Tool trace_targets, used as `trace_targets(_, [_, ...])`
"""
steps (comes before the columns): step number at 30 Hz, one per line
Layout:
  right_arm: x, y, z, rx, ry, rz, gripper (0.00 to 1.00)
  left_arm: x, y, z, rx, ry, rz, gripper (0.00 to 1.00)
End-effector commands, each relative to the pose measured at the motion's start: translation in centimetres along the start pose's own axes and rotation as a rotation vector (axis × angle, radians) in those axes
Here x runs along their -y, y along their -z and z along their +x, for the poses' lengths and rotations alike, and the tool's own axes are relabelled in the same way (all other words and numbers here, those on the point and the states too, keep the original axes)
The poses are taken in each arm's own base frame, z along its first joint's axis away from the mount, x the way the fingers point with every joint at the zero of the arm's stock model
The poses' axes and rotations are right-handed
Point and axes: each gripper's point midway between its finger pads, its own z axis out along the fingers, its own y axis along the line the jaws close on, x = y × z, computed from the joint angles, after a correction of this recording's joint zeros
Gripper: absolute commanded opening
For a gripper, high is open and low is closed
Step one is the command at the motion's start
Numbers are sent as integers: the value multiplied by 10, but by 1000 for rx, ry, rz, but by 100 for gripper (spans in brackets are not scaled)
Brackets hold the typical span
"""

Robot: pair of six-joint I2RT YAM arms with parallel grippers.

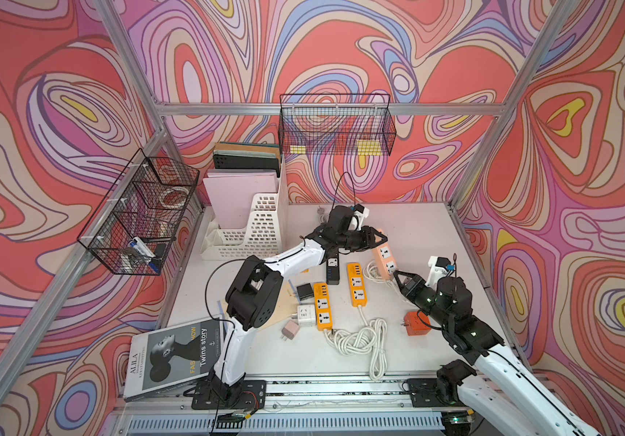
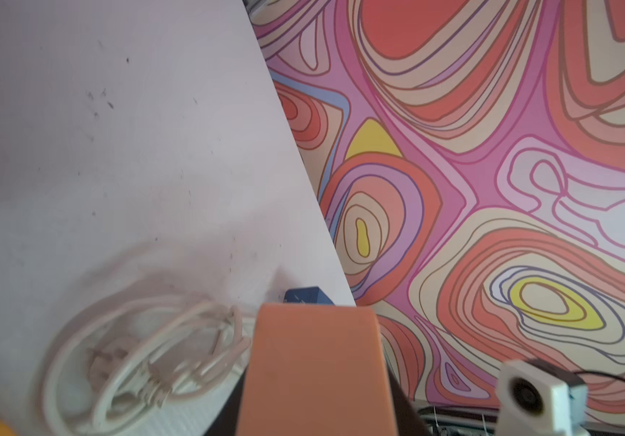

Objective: Pull the plug off the socket
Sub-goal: Place the socket at the center of the board.

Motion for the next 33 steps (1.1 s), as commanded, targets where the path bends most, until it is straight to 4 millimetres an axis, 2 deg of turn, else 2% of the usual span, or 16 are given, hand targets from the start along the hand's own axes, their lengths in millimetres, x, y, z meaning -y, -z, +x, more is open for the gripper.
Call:
trace_targets(1, [17, 16, -18, 112, -54, 89, 12, -21, -24, -23, 51, -29, -51, 3])
trace_targets(4, [28, 18, -7, 83, -61, 101, 12, -35, -46, -43, 114, -30, -68, 3])
trace_targets(7, [29, 17, 0, 42, -37, 114, 13, -49, -66, -58, 177, -20, -96, 0])
trace_targets(12, [30, 14, 5, -28, 31, 162, 13, -79, -95, -64, 277, 26, -157, 0])
trace_targets(16, [37, 12, 13, -70, 39, 197, 13, -104, -108, -61, 349, 55, -235, 12])
trace_targets(21, [43, 13, 18, -94, 43, 219, 13, -134, -105, -58, 398, 76, -358, 27])
trace_targets(25, [48, 12, 20, -112, 47, 243, 13, -144, -104, -54, 389, 102, -390, 40])
trace_targets(29, [54, 6, 24, -143, 30, 259, 13, -143, -100, -50, 353, 133, -396, 53])
trace_targets(31, [57, 3, 25, -156, 22, 268, 13, -140, -92, -51, 331, 140, -406, 63])
trace_targets(33, [60, 0, 26, -171, 16, 270, 13, -133, -80, -54, 319, 138, -409, 69])
